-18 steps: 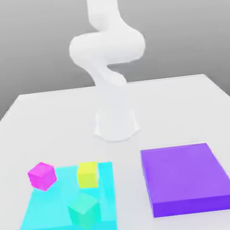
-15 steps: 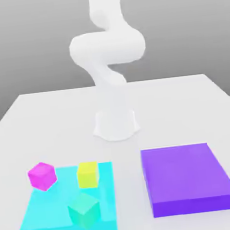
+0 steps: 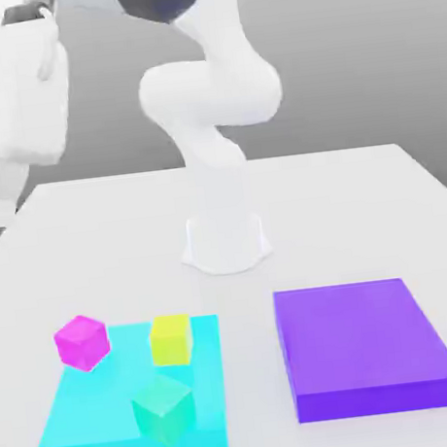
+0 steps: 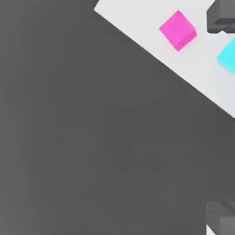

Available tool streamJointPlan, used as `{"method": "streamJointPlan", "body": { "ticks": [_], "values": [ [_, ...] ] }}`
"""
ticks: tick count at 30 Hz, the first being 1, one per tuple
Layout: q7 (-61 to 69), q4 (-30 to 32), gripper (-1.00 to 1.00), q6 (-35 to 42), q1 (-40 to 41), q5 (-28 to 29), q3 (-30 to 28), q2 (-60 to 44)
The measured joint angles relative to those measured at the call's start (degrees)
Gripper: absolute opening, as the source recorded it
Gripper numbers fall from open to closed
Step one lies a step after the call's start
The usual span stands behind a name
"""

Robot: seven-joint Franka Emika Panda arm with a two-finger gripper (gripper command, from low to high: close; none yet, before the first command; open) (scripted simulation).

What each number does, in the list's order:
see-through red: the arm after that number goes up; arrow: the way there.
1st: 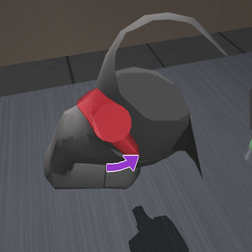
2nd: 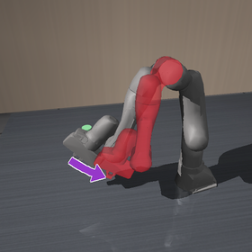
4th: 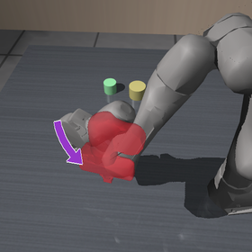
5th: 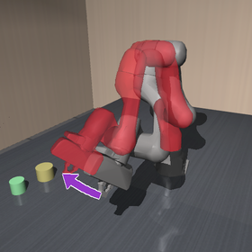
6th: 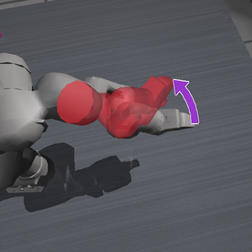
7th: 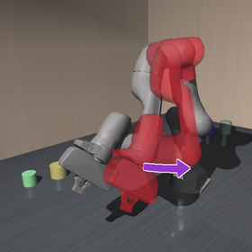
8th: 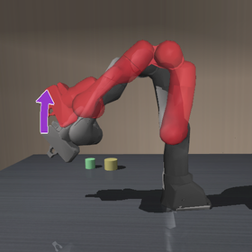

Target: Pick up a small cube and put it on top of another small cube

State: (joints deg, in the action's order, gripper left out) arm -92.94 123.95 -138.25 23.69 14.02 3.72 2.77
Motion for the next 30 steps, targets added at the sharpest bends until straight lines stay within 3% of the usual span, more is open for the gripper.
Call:
{"method": "streamJointPlan", "body": {
  "ticks": [7,16,19,20,26,30],
  "values": [
    [-11.1,-2.3,0.00,-3.2,4.0,-2.4,-2.7,-13.6],
    [-19.4,-5.2,0.00,-8.2,9.7,-13.7,-4.6,-29.8],
    [-19.8,-6.6,0.00,-12.5,10.3,-14.7,-4.4,-36.1],
    [-19.8,-6.9,-1.00,-13.8,10.4,-14.8,-4.3,-37.7],
    [-19.8,-7.1,-1.00,-14.5,10.4,-14.8,-4.3,-38.5],
    [-19.9,-5.8,-1.00,-9.9,10.4,-14.8,-4.4,-32.6]
  ]
}}
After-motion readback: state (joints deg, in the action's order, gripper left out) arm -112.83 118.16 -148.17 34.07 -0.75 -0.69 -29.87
